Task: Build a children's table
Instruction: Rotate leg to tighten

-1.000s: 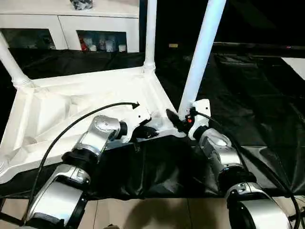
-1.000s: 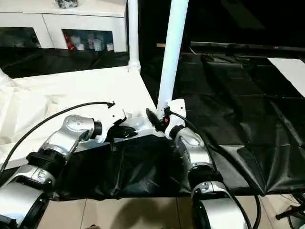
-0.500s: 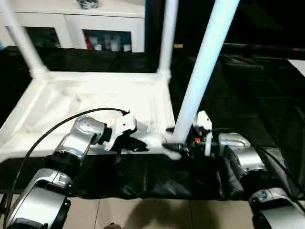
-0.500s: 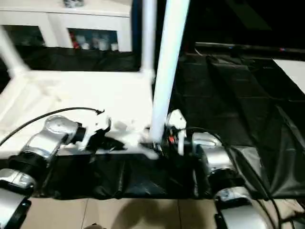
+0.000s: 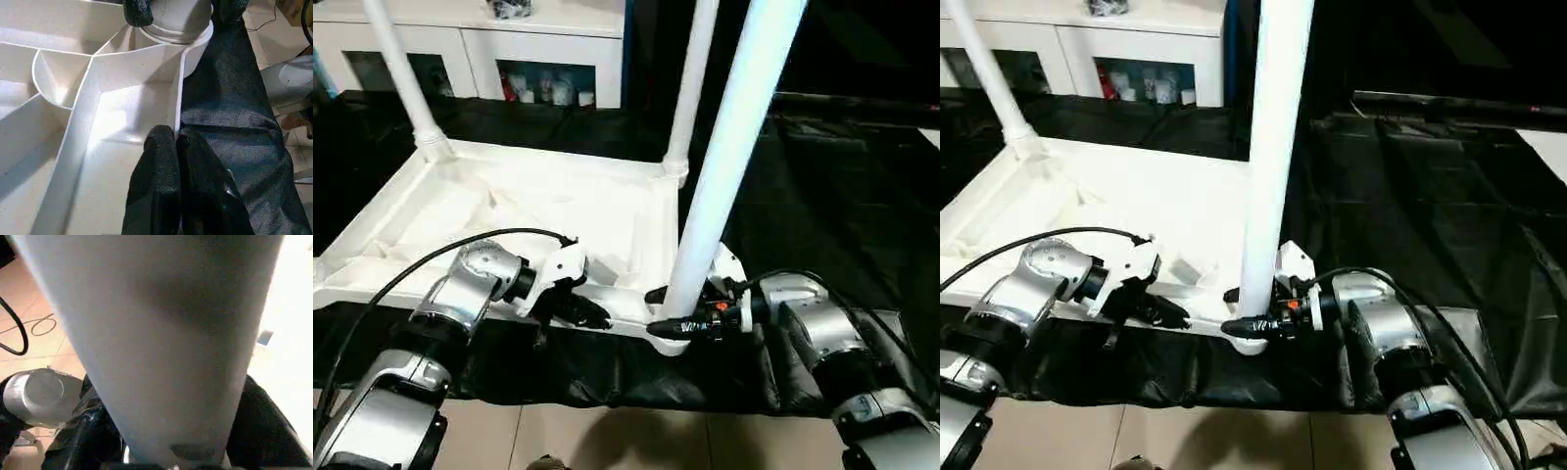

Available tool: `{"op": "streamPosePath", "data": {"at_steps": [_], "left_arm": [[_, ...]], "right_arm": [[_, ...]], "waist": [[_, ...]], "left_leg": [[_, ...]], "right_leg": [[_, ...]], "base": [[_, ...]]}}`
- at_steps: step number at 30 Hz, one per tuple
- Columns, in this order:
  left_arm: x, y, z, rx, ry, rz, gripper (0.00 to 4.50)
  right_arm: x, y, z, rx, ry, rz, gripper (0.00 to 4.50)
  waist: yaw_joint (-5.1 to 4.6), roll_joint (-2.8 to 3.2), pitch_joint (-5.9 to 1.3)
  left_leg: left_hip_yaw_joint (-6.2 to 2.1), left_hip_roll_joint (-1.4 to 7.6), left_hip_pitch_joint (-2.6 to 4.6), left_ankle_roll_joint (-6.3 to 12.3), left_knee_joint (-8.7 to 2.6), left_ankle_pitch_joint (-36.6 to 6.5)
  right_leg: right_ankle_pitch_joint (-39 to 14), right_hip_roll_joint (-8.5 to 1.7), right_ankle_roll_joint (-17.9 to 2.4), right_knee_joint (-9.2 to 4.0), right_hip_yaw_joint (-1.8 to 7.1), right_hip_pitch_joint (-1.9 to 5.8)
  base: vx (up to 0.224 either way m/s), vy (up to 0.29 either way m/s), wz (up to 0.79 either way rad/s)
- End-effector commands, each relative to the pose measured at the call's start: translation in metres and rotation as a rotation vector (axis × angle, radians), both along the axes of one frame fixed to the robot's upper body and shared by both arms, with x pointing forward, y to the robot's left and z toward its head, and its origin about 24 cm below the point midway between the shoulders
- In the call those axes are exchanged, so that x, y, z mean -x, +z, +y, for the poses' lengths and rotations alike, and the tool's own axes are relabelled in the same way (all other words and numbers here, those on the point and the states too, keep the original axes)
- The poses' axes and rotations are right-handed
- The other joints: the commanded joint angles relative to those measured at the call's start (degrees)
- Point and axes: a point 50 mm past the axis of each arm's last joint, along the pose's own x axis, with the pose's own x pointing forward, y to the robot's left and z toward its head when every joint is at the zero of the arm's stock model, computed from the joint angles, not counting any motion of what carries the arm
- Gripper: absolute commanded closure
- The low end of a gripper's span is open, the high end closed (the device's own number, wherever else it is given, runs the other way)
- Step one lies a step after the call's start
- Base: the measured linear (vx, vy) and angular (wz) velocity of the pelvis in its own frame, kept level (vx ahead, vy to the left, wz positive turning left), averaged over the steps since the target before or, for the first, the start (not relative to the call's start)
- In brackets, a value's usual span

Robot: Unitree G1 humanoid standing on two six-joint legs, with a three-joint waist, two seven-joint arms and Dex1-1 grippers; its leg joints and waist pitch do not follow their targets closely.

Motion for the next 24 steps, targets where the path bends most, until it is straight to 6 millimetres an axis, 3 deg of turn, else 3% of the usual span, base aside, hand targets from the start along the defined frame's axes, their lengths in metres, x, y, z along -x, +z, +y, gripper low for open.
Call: {"op": "streamPosePath", "data": {"at_steps": [1,2,4,7,9,11,17,21,24], "left_arm": [[-0.007,0.008,-0.005,0.034,0.057,-0.049,4.50],[-0.008,0.008,-0.006,0.042,0.067,-0.050,4.50],[-0.011,0.009,-0.008,0.049,0.104,-0.062,4.50],[-0.018,0.009,-0.015,0.061,0.198,-0.089,4.50],[-0.022,0.008,-0.022,0.077,0.248,-0.097,4.50],[-0.024,0.007,-0.031,0.087,0.274,-0.109,4.50],[-0.031,0.005,-0.072,0.110,0.366,-0.151,4.50],[-0.033,0.006,-0.083,0.111,0.375,-0.171,4.50],[-0.033,0.006,-0.084,0.109,0.365,-0.176,4.50]], "right_arm": [[0.019,-0.019,0.017,0.034,0.134,0.115,2.33],[0.019,-0.019,0.017,0.020,0.116,0.116,2.36],[0.016,-0.018,0.017,-0.025,0.033,0.115,2.36],[0.005,-0.021,0.017,-0.055,-0.176,0.092,2.40],[-0.003,-0.025,0.015,-0.050,-0.325,0.083,2.41],[-0.009,-0.029,0.015,-0.040,-0.446,0.068,2.43],[-0.026,-0.045,0.030,0.030,-0.845,0.092,2.47],[-0.033,-0.044,0.042,0.049,-0.951,0.096,2.47],[-0.035,-0.040,0.047,0.028,-0.935,0.066,2.47]], "waist": [[-0.16,-0.08,-3.40],[-0.05,0.43,-3.44],[-0.07,0.10,-3.50],[-0.13,0.38,-3.34],[-0.54,0.30,-3.09],[-0.99,0.41,-2.98],[-2.41,0.46,-3.05],[-2.81,0.44,-3.15],[-2.96,0.48,-3.12]], "left_leg": [[-0.91,2.55,0.37,2.53,-3.63,-10.0],[-0.95,2.50,0.36,2.48,-3.60,-9.8],[-0.90,2.47,0.32,2.54,-3.56,-9.7],[-0.96,2.53,0.35,1.84,-3.71,-10.7],[-1.26,2.32,0.65,0.03,-3.92,-13.7],[-1.46,2.15,0.69,-0.45,-3.98,-15.0],[-1.40,1.91,0.88,-0.34,-3.93,-15.6],[-1.41,1.84,0.76,0.04,-4.00,-15.4],[-1.31,1.88,0.73,0.57,-4.00,-15.8]], "right_leg": [[-15.9,-4.45,-8.9,-3.94,3.78,3.00],[-15.5,-4.50,-9.0,-3.89,3.80,3.04],[-14.6,-4.41,-9.1,-3.87,3.79,3.11],[-16.1,-4.51,-8.8,-4.13,3.80,2.94],[-22.5,-4.74,-7.6,-4.92,3.62,2.79],[-25.9,-4.87,-6.5,-5.38,3.51,2.82],[-24.2,-4.48,-6.6,-5.46,3.56,2.65],[-22.6,-4.45,-6.9,-5.31,3.59,2.82],[-21.6,-4.39,-7.3,-5.28,3.63,2.83]], "base": [[0.000,0.000,0.00],[0.000,0.000,0.00],[0.000,0.000,0.00],[0.000,0.000,0.00],[0.000,0.000,0.00],[0.000,0.000,0.00],[0.000,0.000,0.00],[0.000,0.000,0.00],[0.000,0.000,0.00]]}}
